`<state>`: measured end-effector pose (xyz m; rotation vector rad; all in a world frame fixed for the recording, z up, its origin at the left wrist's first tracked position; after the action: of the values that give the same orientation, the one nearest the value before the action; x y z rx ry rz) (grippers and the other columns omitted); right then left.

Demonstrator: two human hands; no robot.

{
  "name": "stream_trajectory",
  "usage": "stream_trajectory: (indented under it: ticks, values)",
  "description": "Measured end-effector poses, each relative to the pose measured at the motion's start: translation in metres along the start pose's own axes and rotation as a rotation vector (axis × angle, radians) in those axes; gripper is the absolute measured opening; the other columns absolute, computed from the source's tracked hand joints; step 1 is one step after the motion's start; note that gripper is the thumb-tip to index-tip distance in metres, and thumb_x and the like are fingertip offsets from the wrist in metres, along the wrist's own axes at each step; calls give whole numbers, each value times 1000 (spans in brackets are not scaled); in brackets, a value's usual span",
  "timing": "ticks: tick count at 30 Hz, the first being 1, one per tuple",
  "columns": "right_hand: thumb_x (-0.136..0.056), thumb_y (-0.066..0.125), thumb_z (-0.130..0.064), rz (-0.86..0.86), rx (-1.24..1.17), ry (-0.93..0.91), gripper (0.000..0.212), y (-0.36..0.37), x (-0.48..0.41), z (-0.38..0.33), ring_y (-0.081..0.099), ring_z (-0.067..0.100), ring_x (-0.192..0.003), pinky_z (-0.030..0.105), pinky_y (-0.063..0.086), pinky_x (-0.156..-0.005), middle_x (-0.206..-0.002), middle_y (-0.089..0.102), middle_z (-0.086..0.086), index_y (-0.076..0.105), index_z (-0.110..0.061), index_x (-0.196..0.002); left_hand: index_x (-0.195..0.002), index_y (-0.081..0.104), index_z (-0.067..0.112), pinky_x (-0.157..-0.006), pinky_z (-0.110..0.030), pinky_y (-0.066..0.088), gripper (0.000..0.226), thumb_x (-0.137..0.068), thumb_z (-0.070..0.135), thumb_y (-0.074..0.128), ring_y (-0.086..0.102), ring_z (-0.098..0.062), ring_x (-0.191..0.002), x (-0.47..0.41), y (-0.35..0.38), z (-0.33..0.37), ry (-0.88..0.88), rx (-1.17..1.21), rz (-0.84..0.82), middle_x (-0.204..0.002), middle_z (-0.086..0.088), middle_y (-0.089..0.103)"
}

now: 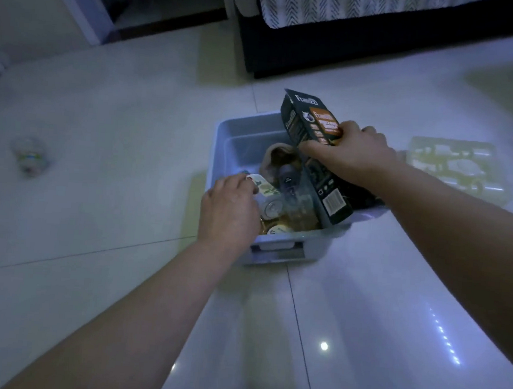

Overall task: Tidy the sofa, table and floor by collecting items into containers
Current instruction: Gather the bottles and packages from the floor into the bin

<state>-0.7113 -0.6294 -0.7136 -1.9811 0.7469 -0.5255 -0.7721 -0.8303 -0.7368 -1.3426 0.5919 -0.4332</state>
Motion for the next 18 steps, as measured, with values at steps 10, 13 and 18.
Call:
stream_trajectory:
  ticks: [10, 13, 18]
  values:
    - [-80, 32, -77, -16, 27, 1, 89, 62, 7, -75, 35, 38, -128, 50, 32, -102, -140, 38, 20, 36, -8, -137, -145, 30, 7, -117, -35, 26, 54, -99, 31, 43, 26, -24, -143, 23, 16, -52, -213, 351, -30, -153, -10, 29]
    - [-91, 33, -59, 2, 78, -51, 66, 77, 7, -72, 36, 36, -127, 49, 33, -101, -137, 41, 18, 40, -10, -135, -150, 20, 9, -120, -34, 17, 66, -98, 46, 37, 14, -22, -147, 24, 28, -56, -167, 291, -140, -159, -9, 17]
    - [-94, 37, -39, 97, 237, -67, 46, 87, 6, -58, 24, 34, -137, 61, 17, -108, -141, 38, 16, 41, -14, -134, -152, 18, 25, -119, -51, 14, 69, -94, 60, 29, 5, -24, -149, 16, 40, -47, 1, 34, -169, -162, -3, 7]
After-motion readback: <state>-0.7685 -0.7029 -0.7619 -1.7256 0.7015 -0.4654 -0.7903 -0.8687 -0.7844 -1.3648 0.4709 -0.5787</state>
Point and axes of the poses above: each hand's wrist, its own x-axis away from the middle knuckle, its own y-axis out of the palm, z = x × y, the point moved 7 cm from there along -x, towards the middle knuckle
